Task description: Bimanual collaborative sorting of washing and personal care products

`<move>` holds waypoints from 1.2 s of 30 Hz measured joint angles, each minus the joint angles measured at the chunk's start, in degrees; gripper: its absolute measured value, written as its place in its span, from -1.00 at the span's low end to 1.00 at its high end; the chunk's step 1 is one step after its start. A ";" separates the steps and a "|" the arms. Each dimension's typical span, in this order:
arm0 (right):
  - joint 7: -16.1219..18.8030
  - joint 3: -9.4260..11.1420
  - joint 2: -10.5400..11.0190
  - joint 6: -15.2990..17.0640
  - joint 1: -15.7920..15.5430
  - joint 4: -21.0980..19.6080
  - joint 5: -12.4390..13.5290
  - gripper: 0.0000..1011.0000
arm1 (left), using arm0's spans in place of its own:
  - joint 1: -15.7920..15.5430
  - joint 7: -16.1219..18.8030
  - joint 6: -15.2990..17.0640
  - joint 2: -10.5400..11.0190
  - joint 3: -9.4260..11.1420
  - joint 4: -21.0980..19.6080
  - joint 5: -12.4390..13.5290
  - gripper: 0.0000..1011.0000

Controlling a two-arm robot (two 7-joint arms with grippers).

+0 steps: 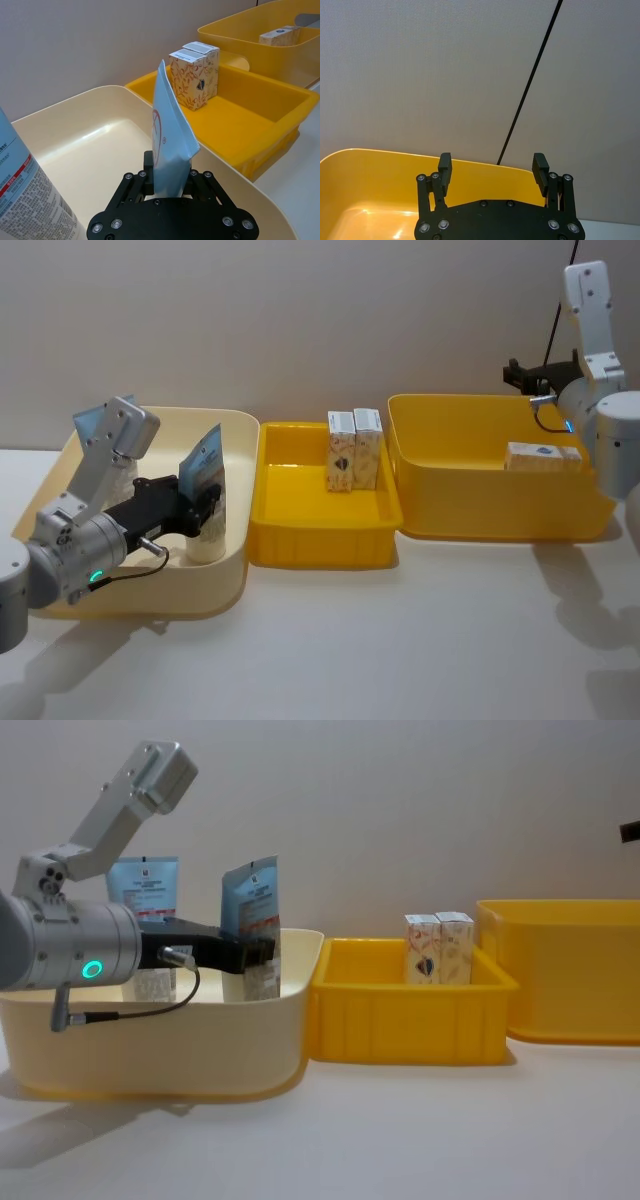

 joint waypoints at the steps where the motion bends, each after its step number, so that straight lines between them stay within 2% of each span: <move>1: 0.00 0.00 0.00 0.00 0.00 0.00 0.00 0.98 | 0.00 0.01 0.00 0.00 0.00 0.00 0.00 -0.43; 25: 0.00 0.00 0.00 0.00 0.00 0.00 0.00 0.98 | 0.04 0.01 0.01 0.04 -0.05 -0.11 0.08 -0.43; 36: 0.00 0.00 0.00 0.00 0.00 0.00 0.00 0.98 | 0.48 0.66 -0.19 0.62 -0.98 -2.92 0.70 -0.43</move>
